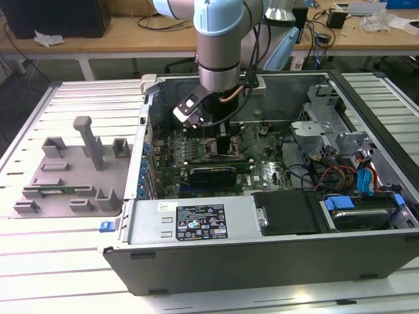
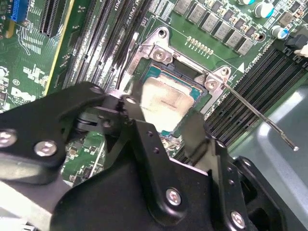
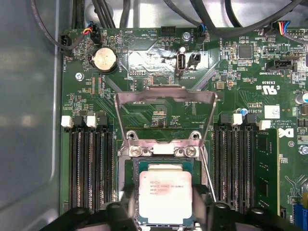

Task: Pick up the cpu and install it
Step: 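Place the cpu into insertion slot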

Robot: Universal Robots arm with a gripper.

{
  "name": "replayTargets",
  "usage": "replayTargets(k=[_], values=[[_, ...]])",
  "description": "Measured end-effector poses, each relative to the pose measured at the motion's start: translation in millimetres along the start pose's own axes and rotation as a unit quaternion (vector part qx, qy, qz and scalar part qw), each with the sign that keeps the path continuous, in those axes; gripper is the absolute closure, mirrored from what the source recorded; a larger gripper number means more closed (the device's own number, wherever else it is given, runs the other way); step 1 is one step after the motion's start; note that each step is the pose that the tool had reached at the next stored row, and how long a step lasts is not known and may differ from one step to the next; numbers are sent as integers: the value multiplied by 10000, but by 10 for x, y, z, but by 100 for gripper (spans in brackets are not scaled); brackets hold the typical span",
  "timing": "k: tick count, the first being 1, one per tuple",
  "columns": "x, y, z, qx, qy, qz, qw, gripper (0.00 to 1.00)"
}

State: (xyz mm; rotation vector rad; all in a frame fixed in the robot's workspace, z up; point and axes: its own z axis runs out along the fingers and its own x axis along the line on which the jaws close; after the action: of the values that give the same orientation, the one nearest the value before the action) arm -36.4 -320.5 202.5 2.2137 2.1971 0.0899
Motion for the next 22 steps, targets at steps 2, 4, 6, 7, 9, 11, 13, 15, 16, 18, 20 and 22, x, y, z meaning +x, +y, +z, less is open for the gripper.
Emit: replayTargets(k=[2, 4, 6, 7, 9, 11, 13, 15, 16, 18, 20, 22], values=[[-1, -1, -2, 2, 0, 0, 10000, 51], [1, 0, 1, 0, 4, 0, 10000, 51], [1, 0, 1, 0, 4, 0, 10000, 51], [1, 0, 1, 0, 4, 0, 10000, 51], [1, 0, 1, 0, 4, 0, 10000, 51], [1, 0, 1, 0, 3, 0, 10000, 51], [1, 0, 1, 0, 3, 0, 10000, 51], [1, 0, 1, 0, 3, 0, 10000, 51], [1, 0, 1, 0, 3, 0, 10000, 51], [4, 1, 5, -3, 10, 0, 10000, 50], [1, 0, 1, 0, 3, 0, 10000, 44], [1, 0, -3, 0, -8, 0, 10000, 44]])
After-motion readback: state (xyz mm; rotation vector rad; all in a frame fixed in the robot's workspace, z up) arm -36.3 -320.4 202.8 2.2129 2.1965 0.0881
